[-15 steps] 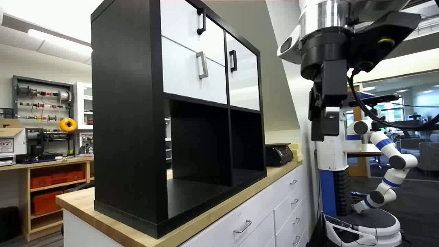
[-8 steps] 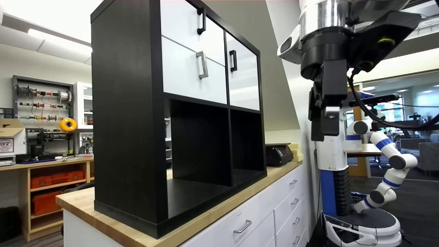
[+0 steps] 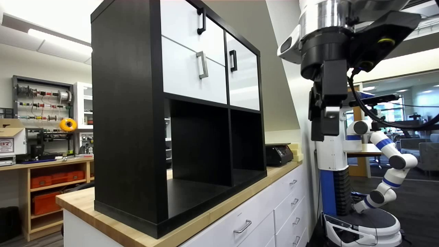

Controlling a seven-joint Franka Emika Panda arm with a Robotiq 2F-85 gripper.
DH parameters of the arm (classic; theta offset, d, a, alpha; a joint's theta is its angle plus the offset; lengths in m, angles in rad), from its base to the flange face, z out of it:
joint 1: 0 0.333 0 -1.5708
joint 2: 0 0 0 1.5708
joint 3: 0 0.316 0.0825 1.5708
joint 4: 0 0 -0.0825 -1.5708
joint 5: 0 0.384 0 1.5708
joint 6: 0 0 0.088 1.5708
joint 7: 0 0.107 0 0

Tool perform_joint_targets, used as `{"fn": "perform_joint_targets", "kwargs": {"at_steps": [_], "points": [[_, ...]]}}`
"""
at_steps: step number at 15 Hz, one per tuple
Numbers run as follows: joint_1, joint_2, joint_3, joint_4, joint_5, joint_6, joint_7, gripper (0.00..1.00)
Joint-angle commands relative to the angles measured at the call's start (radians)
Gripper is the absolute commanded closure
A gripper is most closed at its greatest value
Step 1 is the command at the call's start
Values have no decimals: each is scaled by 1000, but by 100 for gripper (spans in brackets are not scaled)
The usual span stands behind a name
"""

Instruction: Open the bottom left white drawer

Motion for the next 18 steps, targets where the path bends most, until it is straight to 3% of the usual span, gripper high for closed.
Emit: {"fn": "perform_joint_targets", "kwargs": {"at_steps": [1,9,18], "points": [[-5,0,4,3,2,-3,-1,0],[-26,-11,17,5,-45,29,26,0],[-86,-1,21,63,-206,215,75,0]]}}
